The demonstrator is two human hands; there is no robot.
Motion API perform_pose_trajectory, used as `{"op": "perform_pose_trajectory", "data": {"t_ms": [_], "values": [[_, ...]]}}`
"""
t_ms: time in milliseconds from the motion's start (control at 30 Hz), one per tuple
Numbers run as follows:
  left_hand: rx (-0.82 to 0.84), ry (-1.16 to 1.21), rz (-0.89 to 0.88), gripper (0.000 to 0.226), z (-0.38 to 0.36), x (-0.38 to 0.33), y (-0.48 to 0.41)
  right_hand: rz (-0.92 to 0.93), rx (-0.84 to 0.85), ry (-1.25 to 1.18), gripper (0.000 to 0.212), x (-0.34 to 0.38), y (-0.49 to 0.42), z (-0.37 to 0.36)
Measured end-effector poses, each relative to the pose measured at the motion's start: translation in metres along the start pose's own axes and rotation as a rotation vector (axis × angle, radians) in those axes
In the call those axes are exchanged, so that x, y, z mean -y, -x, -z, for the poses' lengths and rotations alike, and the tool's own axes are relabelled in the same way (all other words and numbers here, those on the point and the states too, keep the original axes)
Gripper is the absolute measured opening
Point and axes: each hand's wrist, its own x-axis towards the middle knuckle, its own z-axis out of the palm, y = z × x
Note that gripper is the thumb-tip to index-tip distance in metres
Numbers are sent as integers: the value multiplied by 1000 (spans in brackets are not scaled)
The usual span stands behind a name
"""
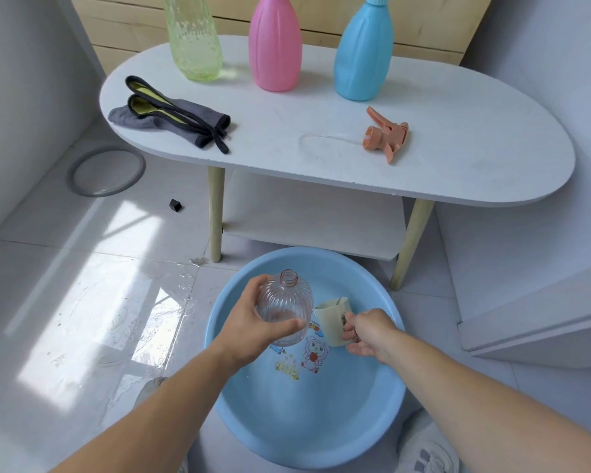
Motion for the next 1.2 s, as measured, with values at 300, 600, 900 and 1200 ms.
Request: {"op": "perform_pose_trajectory", "data": {"t_ms": [300,600,900,1200], "values": [[-1,19,-14,96,4,-2,2,240,56,-50,30,-12,13,4],[-8,71,-40,103,9,-11,8,557,97,16,32,24,77,35],[27,27,-96,102,4,-30,20,773,84,60,34,50,152,83],[70,-53,-154,97,0,-48,28,922,-57,292,29,67,189,95]]}}
